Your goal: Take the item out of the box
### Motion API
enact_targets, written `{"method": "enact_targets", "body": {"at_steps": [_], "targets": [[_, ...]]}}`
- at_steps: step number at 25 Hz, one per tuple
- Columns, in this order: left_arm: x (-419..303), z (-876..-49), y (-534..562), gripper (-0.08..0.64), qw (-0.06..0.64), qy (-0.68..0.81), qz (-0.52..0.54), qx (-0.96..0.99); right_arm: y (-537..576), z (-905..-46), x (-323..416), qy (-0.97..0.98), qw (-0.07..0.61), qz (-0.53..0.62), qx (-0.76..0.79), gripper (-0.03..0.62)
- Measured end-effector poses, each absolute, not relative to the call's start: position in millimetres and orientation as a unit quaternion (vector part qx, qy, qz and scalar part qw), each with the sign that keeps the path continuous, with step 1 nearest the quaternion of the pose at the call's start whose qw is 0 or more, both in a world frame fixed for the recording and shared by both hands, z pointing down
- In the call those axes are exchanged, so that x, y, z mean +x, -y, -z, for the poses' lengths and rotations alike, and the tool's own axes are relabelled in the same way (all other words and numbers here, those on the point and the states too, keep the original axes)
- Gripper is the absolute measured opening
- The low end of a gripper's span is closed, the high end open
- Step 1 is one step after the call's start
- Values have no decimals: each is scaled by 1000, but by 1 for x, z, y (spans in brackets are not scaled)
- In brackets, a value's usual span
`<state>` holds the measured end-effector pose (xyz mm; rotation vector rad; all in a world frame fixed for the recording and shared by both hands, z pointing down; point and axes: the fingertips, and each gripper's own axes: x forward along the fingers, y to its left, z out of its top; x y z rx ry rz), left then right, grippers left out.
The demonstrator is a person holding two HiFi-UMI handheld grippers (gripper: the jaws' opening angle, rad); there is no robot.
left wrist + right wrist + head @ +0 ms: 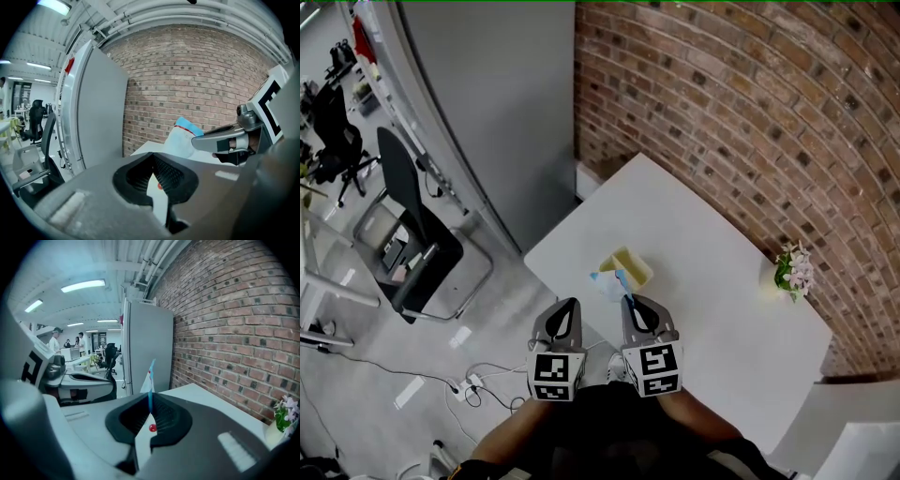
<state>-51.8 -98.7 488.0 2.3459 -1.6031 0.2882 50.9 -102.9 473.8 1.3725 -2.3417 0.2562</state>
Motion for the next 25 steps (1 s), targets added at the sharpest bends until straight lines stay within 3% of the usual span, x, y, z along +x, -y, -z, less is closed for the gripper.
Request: {"method": "enact_targets", "body": {"at_steps": [25], "targets": [[-186,-448,8,5,128,699,-67,700,28,-452,-105,939,208,-51,269,5]]}}
